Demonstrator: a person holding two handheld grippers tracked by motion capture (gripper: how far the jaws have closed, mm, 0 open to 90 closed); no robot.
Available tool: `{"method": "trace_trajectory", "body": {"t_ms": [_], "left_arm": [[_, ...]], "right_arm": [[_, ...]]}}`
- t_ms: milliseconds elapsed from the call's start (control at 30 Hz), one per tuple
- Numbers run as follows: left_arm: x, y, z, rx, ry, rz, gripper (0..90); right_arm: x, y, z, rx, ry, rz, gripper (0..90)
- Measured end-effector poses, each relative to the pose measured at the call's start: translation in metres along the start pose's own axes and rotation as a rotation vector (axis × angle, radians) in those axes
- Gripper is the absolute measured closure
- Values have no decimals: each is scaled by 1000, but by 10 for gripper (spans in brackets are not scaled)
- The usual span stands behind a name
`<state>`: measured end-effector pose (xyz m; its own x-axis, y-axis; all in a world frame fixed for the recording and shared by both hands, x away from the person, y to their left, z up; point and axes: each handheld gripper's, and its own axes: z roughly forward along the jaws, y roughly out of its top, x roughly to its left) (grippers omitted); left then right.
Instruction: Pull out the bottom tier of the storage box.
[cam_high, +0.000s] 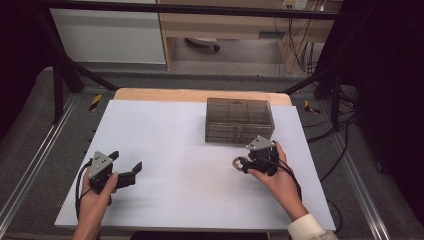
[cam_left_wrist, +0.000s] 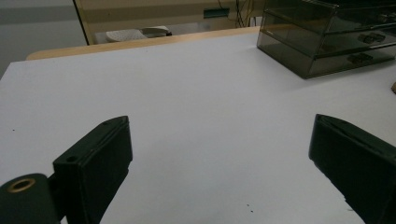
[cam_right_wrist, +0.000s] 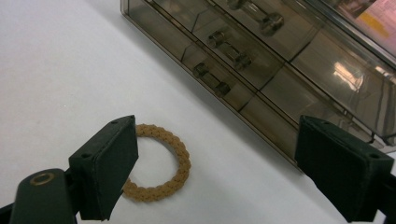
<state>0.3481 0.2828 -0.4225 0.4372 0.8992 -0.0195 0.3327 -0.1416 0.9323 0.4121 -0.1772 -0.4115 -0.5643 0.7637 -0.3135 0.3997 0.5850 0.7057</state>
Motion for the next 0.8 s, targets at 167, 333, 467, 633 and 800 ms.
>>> {"method": "trace_trajectory", "body": {"t_ms": [167, 333, 467, 633, 800], "left_arm": [[0, 0, 0, 1, -1, 3, 58], [-1, 0, 0, 1, -3, 4, 58], [0, 0, 0, 0, -2, 4, 58], [0, 0, 0, 3, -1, 5, 58], [0, 0, 0, 2, -1, 5, 58]], "right_arm": [[7, 6, -2, 20, -28, 41, 152], [7, 7, 0, 14, -38, 17, 148], [7, 9, 1, 13, -37, -13, 143], [10, 15, 2, -1, -39, -51, 117], [13, 18, 2, 5, 9, -84, 73]]}}
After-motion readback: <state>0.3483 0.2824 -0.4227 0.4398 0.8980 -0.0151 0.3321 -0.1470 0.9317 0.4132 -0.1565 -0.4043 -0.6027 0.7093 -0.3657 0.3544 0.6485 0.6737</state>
